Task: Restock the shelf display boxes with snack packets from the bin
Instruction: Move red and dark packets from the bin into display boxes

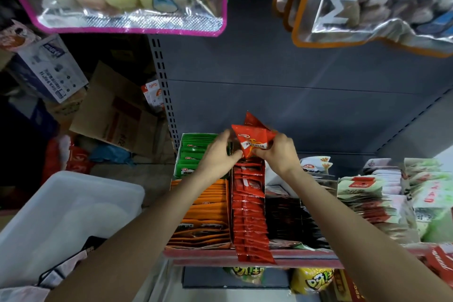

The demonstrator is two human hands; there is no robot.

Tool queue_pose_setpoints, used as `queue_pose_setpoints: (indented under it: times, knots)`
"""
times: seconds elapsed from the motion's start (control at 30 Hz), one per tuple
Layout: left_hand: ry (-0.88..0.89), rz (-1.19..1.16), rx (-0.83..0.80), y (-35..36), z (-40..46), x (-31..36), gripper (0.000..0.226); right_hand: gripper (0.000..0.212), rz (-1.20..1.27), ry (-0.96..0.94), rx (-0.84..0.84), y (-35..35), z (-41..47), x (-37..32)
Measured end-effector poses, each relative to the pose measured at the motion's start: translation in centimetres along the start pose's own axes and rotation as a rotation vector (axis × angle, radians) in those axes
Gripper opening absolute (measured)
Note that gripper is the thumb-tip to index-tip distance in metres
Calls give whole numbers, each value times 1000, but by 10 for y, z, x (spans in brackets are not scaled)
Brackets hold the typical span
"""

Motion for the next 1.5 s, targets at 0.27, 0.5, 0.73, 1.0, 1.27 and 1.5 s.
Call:
queue_pose_setpoints:
  times: [0.27, 0.5, 0.73, 1.0, 1.27, 1.5]
  knots:
    - [-12, -69, -222, 15, -7, 8, 60, 44, -102, -33, -6, -1, 1, 3]
    - [57, 52, 63, -17, 3, 6, 62, 62, -10, -123, -195, 23, 9, -18]
    - [411, 306, 271, -15, -19, 25, 62, 42, 432, -15, -272, 7, 4, -3]
    - [649, 531, 353, -8, -20, 36, 61, 51, 430, -35, -418, 2, 8, -7]
    - [515, 575, 241, -8, -7, 42, 57, 39, 80, -109, -155, 10, 8, -6]
    - [402, 527, 181, -4, -10, 8, 48, 65, 149, -176, -396, 20, 5, -6]
Point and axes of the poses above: each hand's wrist, its own z-axis towards the middle knuckle, its own y-axis out of the palm, x = y × z, the point moved 8 cm from there along z, towards the middle knuckle, and after that the axes turned 14 degrees about -y, right-handed, at the moved point
